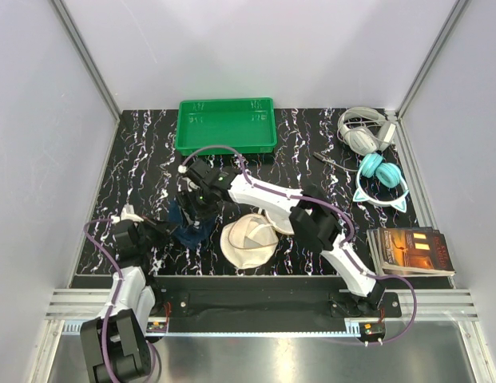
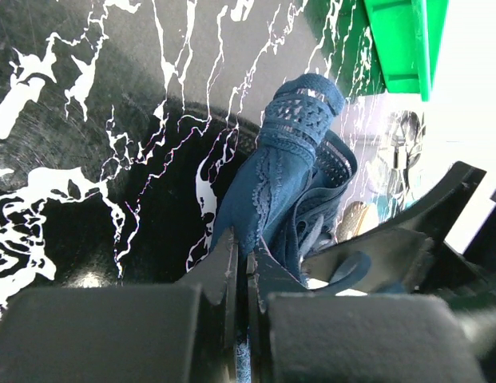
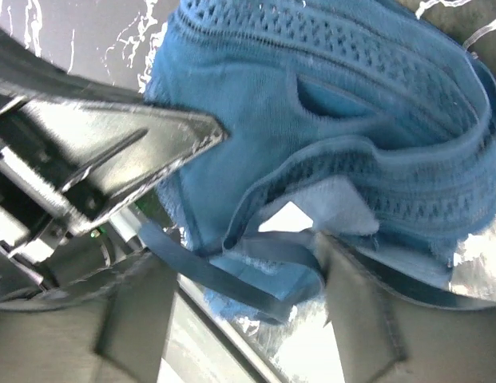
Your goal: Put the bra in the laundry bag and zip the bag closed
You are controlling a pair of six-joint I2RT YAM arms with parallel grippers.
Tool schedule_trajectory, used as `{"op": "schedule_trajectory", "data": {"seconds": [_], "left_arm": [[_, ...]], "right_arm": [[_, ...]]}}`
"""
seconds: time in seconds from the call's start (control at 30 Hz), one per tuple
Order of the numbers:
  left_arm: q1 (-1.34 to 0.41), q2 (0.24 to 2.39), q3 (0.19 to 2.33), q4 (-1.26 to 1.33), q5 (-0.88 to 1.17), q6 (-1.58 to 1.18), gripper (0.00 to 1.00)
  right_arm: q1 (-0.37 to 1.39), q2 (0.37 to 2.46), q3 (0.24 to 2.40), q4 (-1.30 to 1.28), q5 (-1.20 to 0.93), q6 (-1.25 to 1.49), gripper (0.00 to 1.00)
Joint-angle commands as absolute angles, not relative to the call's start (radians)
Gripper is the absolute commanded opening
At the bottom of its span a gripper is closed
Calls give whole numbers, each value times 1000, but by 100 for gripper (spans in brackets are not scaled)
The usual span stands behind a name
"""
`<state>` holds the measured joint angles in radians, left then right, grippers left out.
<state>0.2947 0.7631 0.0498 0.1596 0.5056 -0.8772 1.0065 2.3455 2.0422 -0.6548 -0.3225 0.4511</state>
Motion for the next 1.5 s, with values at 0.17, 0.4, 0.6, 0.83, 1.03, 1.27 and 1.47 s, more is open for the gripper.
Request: {"op": "schedule_trajectory", "data": {"seconds": [0.17,0.4,0.6,0.83,1.03,1.27,1.47], "left_arm": [[299,847,26,307,568,-917,0],[302,896,44,360,626,-959,0],[308,908,78,390,690,-1015,0],[318,894,106,431,750,-1110,0],[318,845,118,414,770,-1196,0],[321,799,161,350,784,-1221,0],[322,769,153,399,818,-1307,0]], "right_arm": [[985,2172,2081,-738,-267,410,93],[959,2074,2030,-778,-186,431,100],[890,1895,1803,-700,-162,494,100],[850,1718,1461,-440,-331,476,100],[851,1625,1245,-203,-495,465,100],[853,1470,1033,-11,-551,468,100],[899,1482,939,203,-591,459,100]]}}
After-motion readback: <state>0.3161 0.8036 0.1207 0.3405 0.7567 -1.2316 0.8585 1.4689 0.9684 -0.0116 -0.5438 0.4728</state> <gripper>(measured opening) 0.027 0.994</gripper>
